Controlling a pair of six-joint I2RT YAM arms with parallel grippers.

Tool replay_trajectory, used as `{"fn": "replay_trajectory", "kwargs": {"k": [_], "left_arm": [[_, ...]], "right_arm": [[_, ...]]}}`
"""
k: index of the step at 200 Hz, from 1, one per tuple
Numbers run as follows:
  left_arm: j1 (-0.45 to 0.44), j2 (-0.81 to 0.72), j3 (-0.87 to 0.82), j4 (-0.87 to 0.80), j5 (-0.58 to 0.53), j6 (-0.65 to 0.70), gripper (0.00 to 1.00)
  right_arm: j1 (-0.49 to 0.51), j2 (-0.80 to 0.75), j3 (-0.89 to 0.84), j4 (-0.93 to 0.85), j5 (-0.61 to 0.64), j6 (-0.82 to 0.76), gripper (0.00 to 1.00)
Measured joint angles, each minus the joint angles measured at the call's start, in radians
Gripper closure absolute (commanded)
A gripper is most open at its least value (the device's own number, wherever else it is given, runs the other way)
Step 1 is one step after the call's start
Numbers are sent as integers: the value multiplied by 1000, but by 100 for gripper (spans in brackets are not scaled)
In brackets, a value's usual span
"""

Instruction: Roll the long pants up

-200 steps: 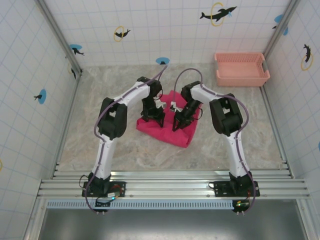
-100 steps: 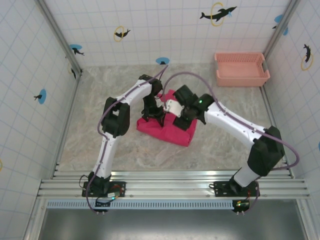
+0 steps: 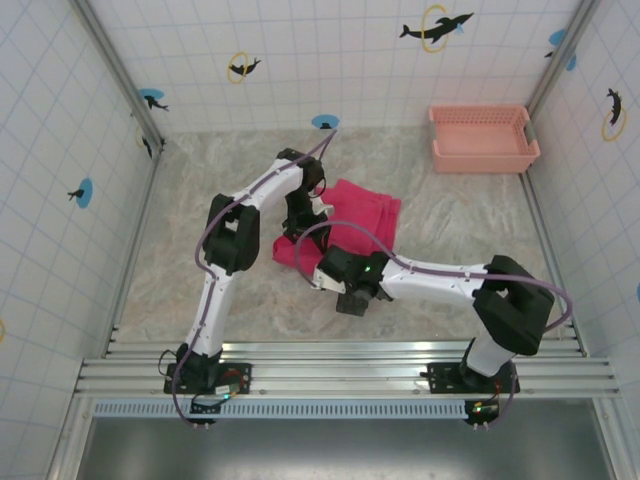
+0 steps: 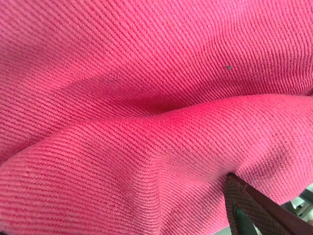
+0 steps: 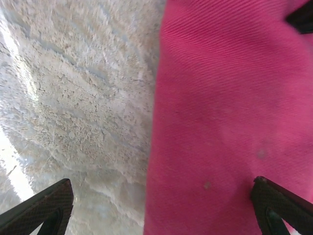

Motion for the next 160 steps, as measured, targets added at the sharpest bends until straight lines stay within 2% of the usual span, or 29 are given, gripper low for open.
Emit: {"fn": "replay_trajectory", "kwargs": {"k": [6, 18, 29, 54, 71, 83, 93, 105, 141, 144, 146, 148, 160], "left_arm": [[0, 0, 0, 0, 0, 0, 29], [0, 0, 0, 0, 0, 0, 29], [1, 1, 0, -2, 0, 15, 29], [5, 3, 0, -8, 3, 42, 29], [14, 3, -5, -7, 17, 53, 29], [25, 2, -8, -9, 30, 53, 28], [33, 2, -11, -10, 43, 56, 26], [42, 1, -14, -10, 60, 60, 23], [60, -15, -25, -9, 80, 67, 15], [61, -18, -26, -9, 79, 67, 13], [62, -19, -27, -8, 80, 66, 6], [63, -21, -27, -8, 79, 67, 4], [72, -41, -31, -5, 79, 60, 3]], "right_arm": [[2, 16, -6, 14, 13, -2, 7], [8, 55, -6, 40, 56, -12, 2], [13, 89, 5, 66, 107, -39, 1], [-5, 186, 107, 72, 158, -81, 16], [-40, 232, 162, 61, 152, -101, 38], [-56, 241, 171, 46, 138, -106, 63], [-70, 249, 188, 27, 115, -108, 79], [-87, 252, 224, -6, 83, -119, 92], [-145, 269, 347, -156, -109, -124, 94], [-149, 270, 360, -173, -131, -124, 94], [-152, 271, 369, -185, -146, -123, 94], [-156, 271, 379, -195, -161, -123, 94], [-178, 281, 445, -274, -259, -120, 94]]}}
